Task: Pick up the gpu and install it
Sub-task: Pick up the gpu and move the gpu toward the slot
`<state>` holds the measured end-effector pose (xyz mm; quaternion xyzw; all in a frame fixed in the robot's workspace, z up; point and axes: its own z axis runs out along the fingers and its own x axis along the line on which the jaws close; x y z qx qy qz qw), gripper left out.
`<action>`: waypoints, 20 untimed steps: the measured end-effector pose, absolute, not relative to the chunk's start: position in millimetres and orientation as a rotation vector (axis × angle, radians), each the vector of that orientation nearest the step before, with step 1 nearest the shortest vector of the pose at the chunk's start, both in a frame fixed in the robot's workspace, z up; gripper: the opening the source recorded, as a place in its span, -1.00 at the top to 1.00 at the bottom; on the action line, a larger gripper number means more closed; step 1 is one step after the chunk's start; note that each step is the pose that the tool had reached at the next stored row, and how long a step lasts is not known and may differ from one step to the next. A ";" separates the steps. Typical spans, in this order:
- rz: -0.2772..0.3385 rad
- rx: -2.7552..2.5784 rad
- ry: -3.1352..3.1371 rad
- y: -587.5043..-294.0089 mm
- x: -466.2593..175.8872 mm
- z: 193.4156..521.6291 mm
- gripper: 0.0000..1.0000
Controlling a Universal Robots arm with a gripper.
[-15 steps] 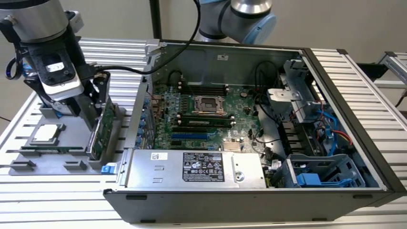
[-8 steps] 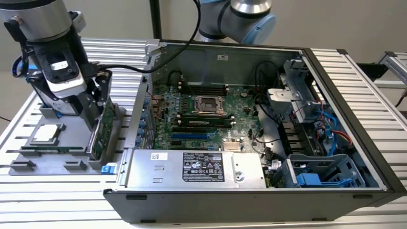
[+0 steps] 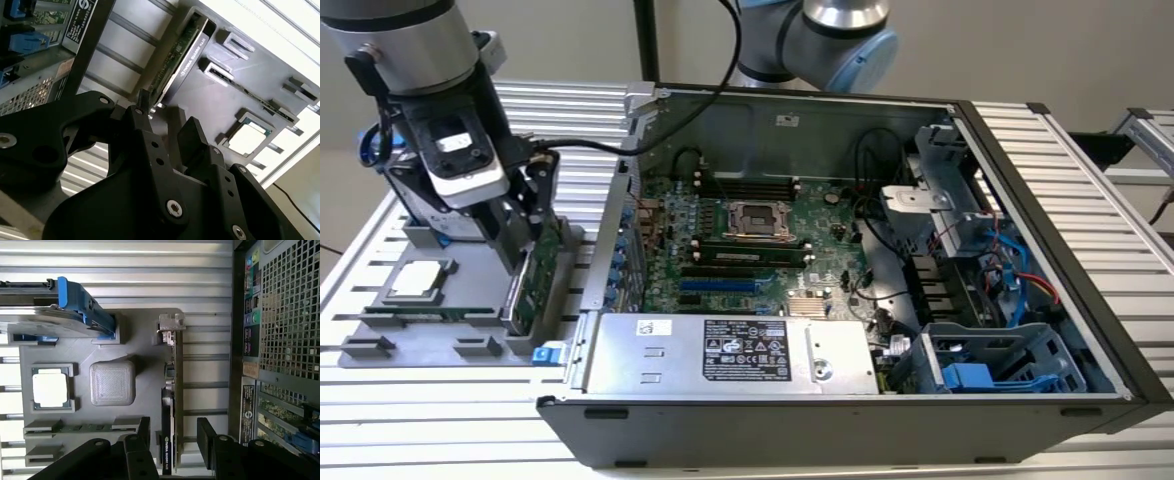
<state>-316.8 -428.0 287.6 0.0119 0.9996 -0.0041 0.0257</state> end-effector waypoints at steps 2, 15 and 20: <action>-0.013 0.037 3.088 -427.0 -316.9 285.0 -1.00; -0.012 0.037 3.083 -423.2 -316.9 270.1 -1.00; -0.012 0.037 3.083 -423.2 -316.4 265.0 -1.00</action>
